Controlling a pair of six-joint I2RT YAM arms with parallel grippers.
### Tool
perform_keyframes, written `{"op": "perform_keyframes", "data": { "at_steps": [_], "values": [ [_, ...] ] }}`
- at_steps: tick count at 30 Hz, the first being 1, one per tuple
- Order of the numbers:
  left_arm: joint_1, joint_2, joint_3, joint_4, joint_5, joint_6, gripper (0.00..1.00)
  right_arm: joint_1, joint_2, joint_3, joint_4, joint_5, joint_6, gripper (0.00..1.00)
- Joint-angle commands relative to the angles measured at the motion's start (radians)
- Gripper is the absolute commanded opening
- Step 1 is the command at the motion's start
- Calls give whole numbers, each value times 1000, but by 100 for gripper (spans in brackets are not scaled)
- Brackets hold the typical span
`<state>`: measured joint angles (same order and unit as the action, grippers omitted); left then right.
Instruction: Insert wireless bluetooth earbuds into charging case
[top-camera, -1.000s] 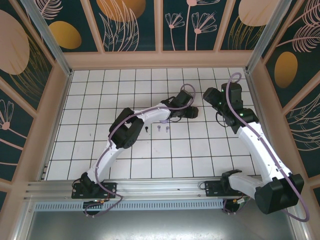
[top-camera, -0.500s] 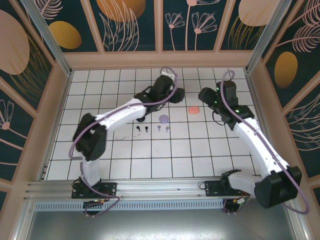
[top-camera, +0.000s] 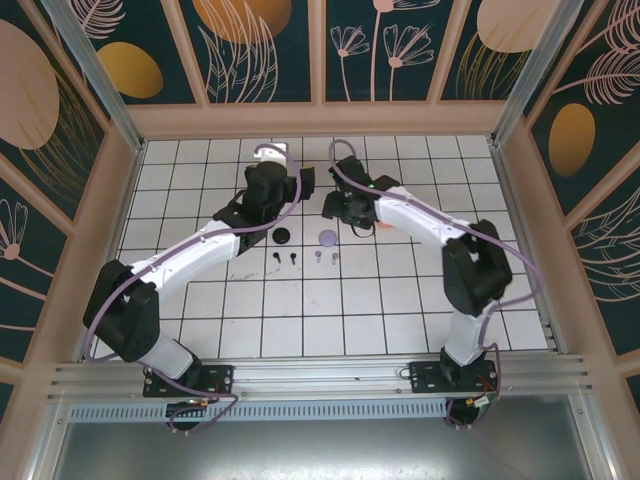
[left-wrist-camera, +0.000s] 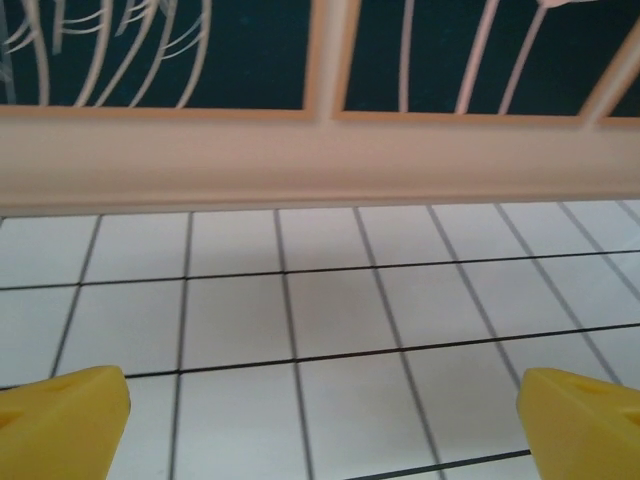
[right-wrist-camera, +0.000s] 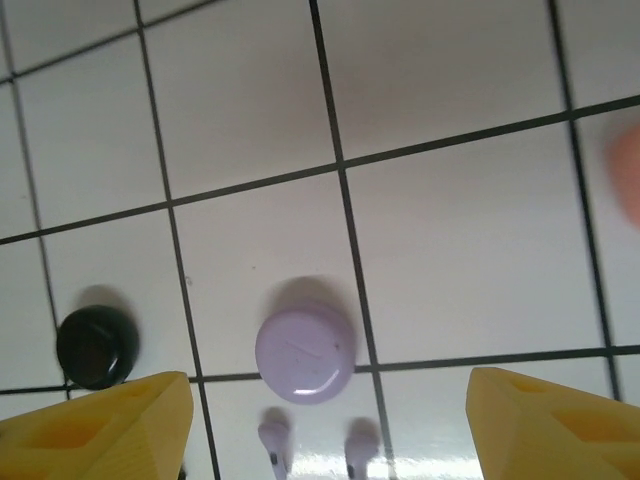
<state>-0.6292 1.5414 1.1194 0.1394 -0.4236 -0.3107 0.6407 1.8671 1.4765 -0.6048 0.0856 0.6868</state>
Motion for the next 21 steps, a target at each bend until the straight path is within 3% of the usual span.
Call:
{"op": "perform_keyframes", "data": {
  "at_steps": [1, 6, 12, 21],
  "values": [
    [46, -64, -44, 68, -71, -28, 99, 17, 102, 101, -110, 23, 42, 73],
    [177, -96, -70, 29, 96, -155, 99, 23, 226, 198, -163, 14, 78, 73],
    [292, -124, -126, 146, 461, -180, 99, 38, 304, 274, -205, 8, 95, 73],
    [375, -98, -172, 259, 693, -311, 99, 60, 356, 309, -239, 8, 127, 73]
  ]
}}
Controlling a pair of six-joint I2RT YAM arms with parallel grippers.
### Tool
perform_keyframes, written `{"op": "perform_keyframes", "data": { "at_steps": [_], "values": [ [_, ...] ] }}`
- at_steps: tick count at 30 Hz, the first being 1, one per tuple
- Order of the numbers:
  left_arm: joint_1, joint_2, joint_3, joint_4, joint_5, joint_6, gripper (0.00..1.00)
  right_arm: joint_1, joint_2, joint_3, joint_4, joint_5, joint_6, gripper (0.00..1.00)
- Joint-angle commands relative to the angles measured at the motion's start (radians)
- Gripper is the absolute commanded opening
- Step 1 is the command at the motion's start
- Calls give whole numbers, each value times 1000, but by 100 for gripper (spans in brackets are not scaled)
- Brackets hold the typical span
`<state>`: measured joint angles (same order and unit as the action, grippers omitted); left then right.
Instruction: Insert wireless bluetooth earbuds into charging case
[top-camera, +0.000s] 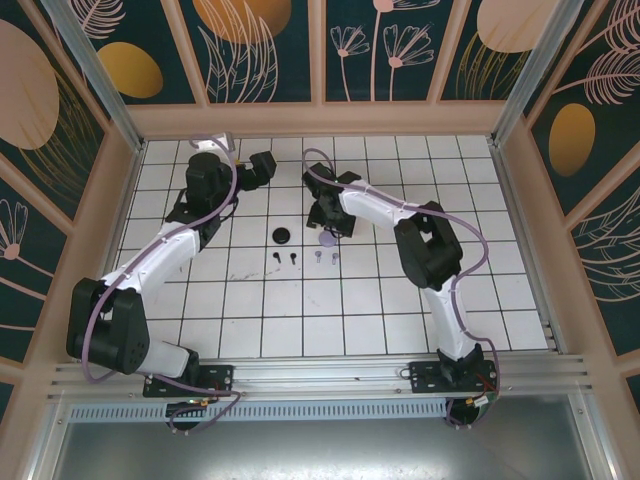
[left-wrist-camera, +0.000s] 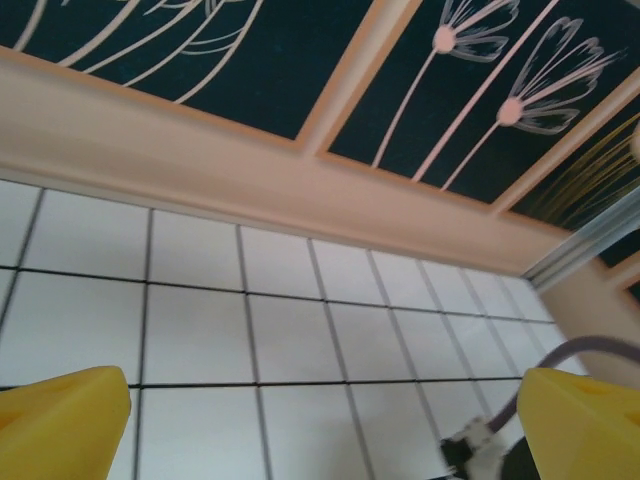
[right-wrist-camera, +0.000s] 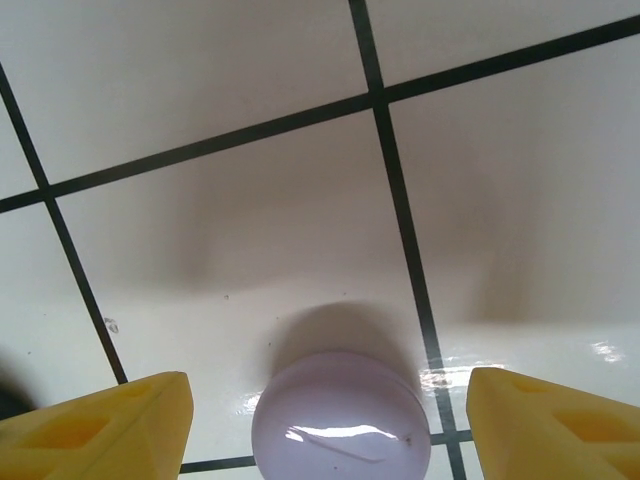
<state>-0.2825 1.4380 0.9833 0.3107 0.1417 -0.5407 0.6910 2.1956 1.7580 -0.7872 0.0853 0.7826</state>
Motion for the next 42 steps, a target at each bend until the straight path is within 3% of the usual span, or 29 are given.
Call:
{"op": "perform_keyframes", "data": {
  "at_steps": [1, 16, 28, 33, 42],
  "values": [
    [29, 7, -40, 92, 133, -85, 99, 11, 33, 28, -58, 8, 34, 73],
    [33, 18, -70, 119, 142, -120, 99, 36, 91, 33, -51, -7, 57, 66],
    [32, 6, -60, 54, 77, -184, 99, 39, 68, -10, 9, -21, 52, 41],
    [33, -4, -132, 157, 188, -163, 99, 23, -4, -62, 71, -24, 55, 35],
    [20, 97, -242, 466, 432, -195, 95, -70, -138, -120, 162, -64, 76, 34]
  ]
}}
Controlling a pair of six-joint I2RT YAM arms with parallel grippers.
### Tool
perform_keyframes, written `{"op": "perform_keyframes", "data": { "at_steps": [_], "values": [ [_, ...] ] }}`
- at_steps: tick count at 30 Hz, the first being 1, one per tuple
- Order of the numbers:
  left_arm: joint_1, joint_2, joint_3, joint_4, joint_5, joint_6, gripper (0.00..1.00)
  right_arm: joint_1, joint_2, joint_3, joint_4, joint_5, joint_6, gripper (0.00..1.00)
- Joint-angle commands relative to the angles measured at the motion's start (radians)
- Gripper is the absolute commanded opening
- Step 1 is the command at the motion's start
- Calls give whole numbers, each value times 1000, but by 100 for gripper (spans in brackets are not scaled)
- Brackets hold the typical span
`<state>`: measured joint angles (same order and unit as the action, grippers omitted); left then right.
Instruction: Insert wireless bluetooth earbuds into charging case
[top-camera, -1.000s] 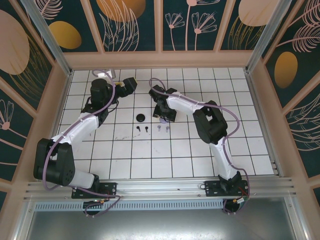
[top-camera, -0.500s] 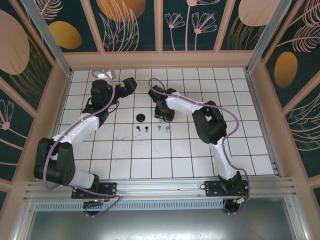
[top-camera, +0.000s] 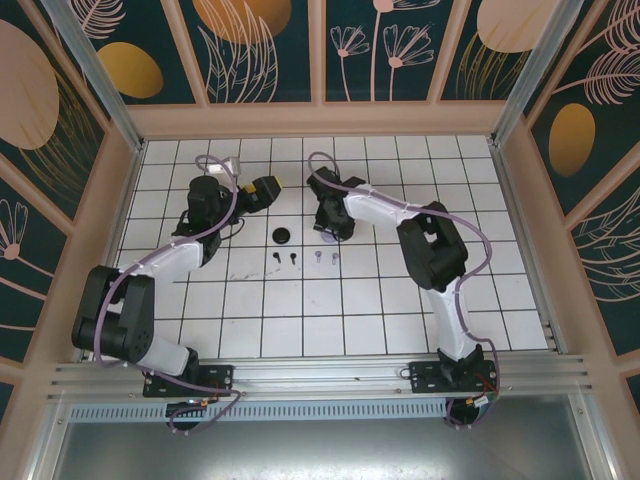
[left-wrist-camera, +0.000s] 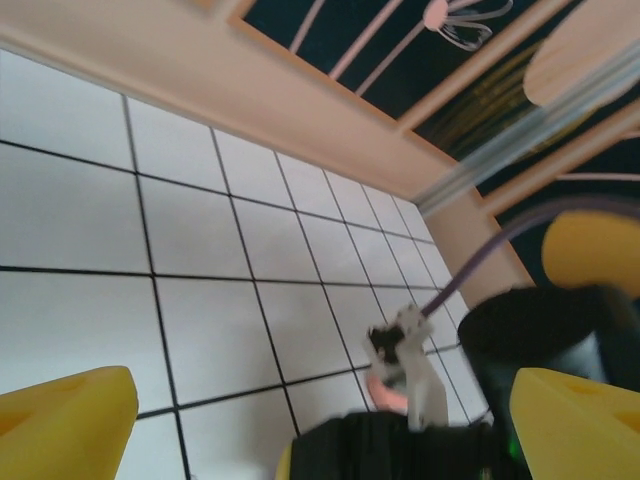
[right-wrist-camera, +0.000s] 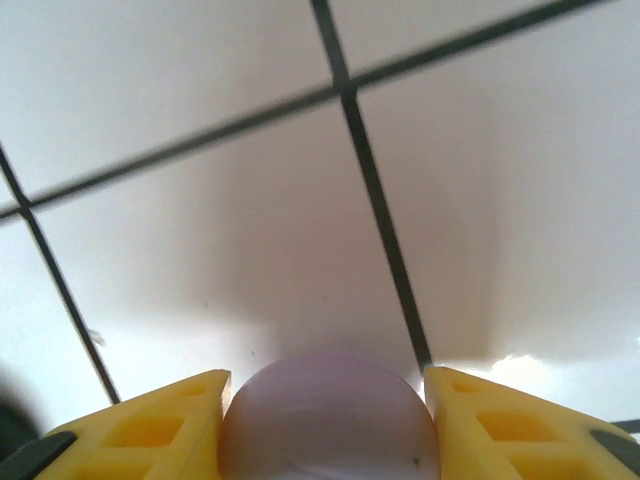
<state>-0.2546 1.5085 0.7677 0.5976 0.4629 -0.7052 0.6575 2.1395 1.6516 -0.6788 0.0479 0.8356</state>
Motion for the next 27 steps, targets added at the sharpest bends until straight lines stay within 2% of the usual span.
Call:
{"op": "perform_keyframes", "data": {
  "at_steps": [1, 7, 11, 18, 27],
  "values": [
    [-15, 40, -31, 213, 129, -38, 95, -51, -92, -14, 62, -29, 26, 34],
    [-91, 133, -16, 342, 164, -57, 92, -135, -140, -10, 115, -106, 57, 34],
    [-135, 226, 14, 408, 152, -94, 86, -176, -164, -7, 148, -159, 87, 34],
    [-190, 373, 71, 572, 134, -193, 72, -190, -198, -10, 182, -214, 131, 34],
    [-241, 475, 143, 614, 103, -207, 61, -194, -243, -38, 221, -265, 170, 34]
  ]
}}
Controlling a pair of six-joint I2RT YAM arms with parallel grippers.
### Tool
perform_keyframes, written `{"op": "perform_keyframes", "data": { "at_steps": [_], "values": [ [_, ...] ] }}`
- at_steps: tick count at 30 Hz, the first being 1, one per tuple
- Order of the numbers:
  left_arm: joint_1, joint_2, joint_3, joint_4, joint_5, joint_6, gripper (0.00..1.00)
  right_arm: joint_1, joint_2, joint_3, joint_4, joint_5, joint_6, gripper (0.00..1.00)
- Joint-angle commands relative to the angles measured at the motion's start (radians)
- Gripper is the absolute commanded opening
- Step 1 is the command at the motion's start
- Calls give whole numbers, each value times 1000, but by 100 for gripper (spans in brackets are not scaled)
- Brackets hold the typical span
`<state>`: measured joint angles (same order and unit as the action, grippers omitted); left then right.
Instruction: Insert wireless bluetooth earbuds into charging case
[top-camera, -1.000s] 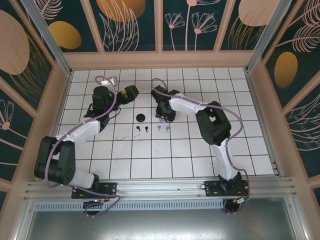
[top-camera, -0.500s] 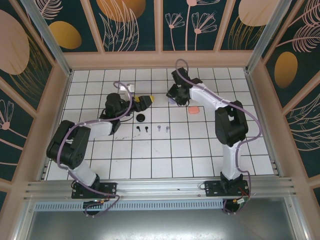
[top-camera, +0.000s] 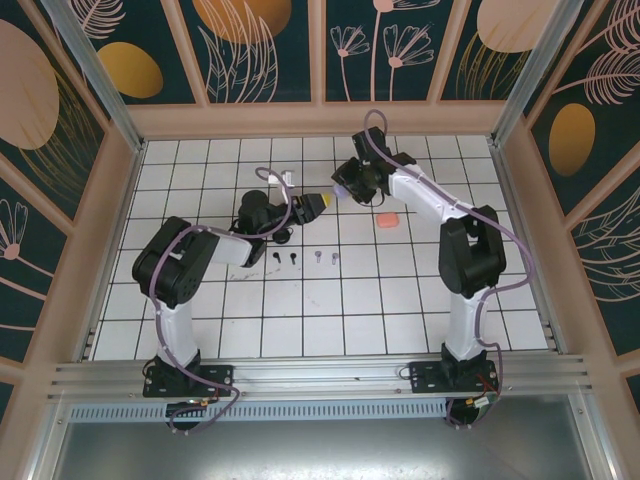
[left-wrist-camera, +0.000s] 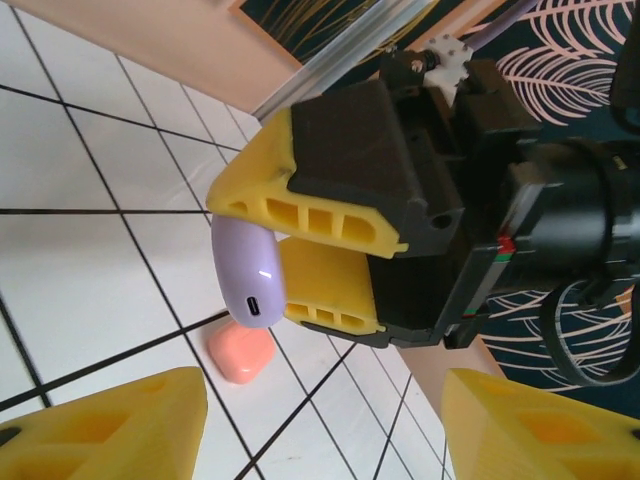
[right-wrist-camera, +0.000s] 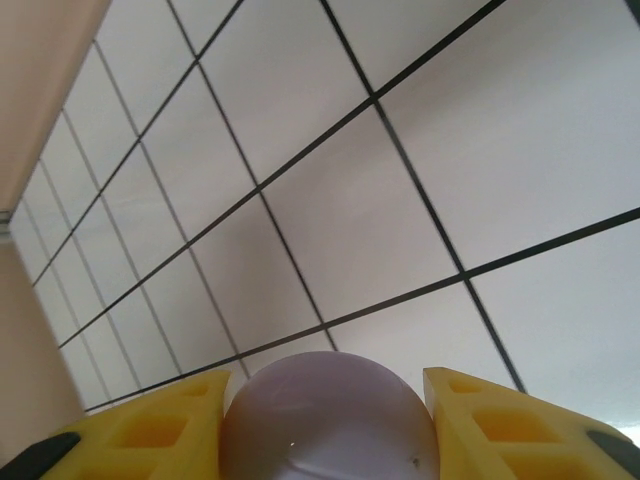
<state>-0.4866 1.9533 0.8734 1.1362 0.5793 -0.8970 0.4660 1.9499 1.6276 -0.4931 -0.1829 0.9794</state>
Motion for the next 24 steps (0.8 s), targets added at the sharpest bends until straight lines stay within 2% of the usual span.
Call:
{"op": "perform_keyframes", "data": {
  "at_steps": [1, 13, 24],
  "values": [
    [-12, 41, 46, 74, -14, -15, 60, -3, -58, -19, 39, -39, 28, 34],
    [-15, 109, 140, 45, -24, 6, 58, 10, -102, -64, 67, -49, 44, 34],
    [-15, 136, 186, 19, -11, 13, 52, 26, -97, -61, 76, -54, 52, 34]
  ]
}}
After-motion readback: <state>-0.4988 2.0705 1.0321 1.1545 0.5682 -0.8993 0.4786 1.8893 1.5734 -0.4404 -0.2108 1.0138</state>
